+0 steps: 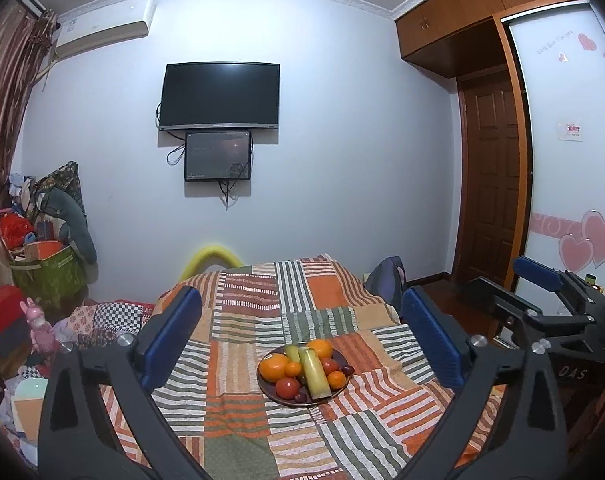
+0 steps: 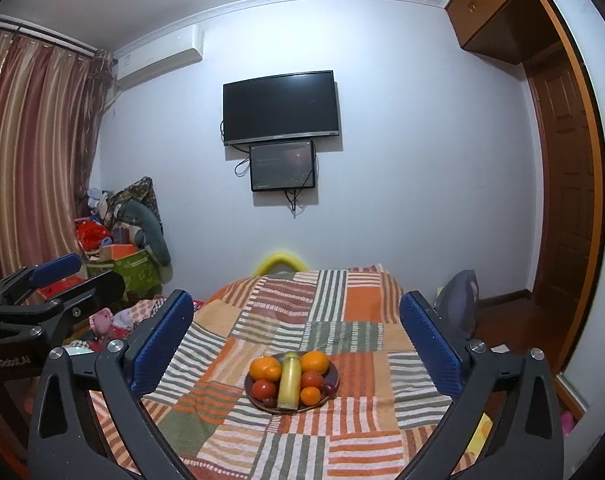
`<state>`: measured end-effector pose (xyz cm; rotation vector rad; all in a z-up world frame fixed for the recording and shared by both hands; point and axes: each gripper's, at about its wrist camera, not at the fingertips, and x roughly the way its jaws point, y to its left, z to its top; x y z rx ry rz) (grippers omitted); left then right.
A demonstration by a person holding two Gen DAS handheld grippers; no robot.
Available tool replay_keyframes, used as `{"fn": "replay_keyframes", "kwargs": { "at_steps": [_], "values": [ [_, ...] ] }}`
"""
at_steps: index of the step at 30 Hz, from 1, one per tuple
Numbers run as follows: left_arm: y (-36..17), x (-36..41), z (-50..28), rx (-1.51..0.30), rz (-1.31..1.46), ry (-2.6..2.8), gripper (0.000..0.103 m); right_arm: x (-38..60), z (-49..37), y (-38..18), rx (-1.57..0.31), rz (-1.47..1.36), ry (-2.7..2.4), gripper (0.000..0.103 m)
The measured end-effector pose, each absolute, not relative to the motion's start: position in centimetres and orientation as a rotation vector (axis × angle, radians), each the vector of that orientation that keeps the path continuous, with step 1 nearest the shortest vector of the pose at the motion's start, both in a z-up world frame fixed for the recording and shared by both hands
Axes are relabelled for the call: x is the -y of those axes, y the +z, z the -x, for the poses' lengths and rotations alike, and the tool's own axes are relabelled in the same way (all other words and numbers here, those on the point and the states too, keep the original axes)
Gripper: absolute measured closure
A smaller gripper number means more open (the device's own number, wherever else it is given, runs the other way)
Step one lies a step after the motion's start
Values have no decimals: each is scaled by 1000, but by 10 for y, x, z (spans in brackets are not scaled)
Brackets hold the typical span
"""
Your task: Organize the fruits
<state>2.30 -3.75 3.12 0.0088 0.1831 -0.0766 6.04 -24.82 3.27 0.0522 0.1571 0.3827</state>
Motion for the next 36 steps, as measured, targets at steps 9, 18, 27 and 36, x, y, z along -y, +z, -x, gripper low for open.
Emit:
{"fn": "replay_keyframes", "kwargs": {
  "at_steps": [9,18,27,36],
  "values": [
    [28,36,-22,-187,-9,-72,0,251,-53,30,-156,-46,383,0],
    [30,35,-23,-196,2,-74,0,251,-50,32,-158,-39,389,0],
    [29,34,-24,-203,14,-77,0,250,-49,33,-160,-47,391,0],
    [29,35,-27,-213,18,-81,0,250,-48,34,-161,-47,391,0]
  ]
}}
